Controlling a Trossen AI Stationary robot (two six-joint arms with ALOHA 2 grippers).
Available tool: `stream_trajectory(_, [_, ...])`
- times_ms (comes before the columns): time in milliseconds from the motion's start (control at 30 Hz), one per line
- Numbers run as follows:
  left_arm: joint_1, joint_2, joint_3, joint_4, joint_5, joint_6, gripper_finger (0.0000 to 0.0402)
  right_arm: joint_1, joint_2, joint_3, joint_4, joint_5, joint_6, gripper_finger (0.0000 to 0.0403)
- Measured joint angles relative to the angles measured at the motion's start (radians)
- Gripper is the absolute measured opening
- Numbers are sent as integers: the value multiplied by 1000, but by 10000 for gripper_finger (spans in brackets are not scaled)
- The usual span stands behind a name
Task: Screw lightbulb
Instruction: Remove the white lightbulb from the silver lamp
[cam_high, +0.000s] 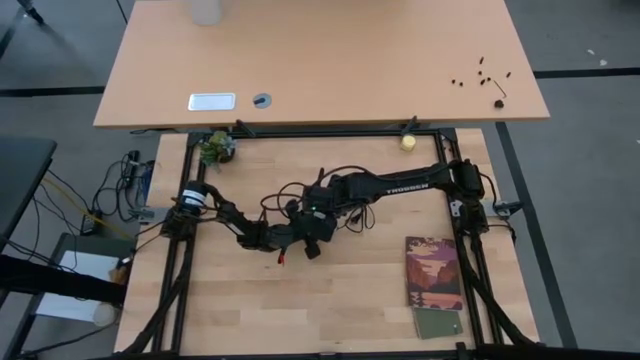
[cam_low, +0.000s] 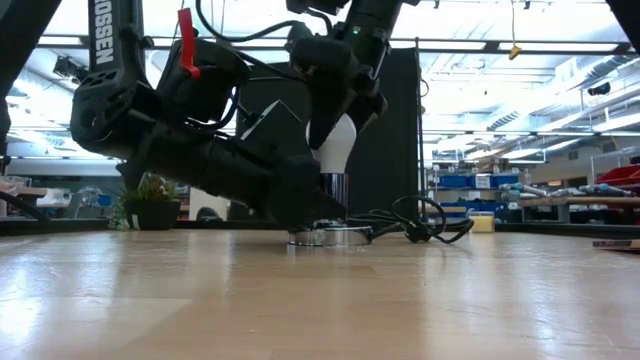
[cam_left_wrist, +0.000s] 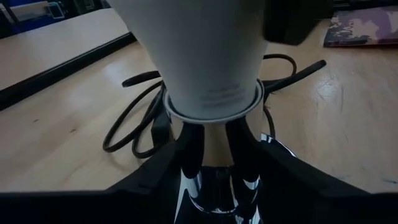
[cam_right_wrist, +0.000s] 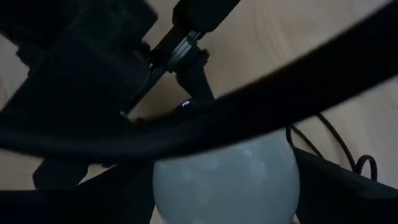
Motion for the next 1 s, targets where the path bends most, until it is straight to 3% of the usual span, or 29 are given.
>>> stream_trajectory(200, [-1,0,0,2,6,2,190,-17,0,0,26,-32,-11,315])
stream_trajectory(633, [-2,-1,0,4,14,8,190,-18,-3,2,3,-88,-181,265])
stream_trajectory(800, [-2,-1,0,5,22,12,190,-17,-3,2,0,-101,-368,274])
stream_trajectory(1000, [-2,-1,0,5,42,15,190,-18,-3,2,-8,-172,-779,273])
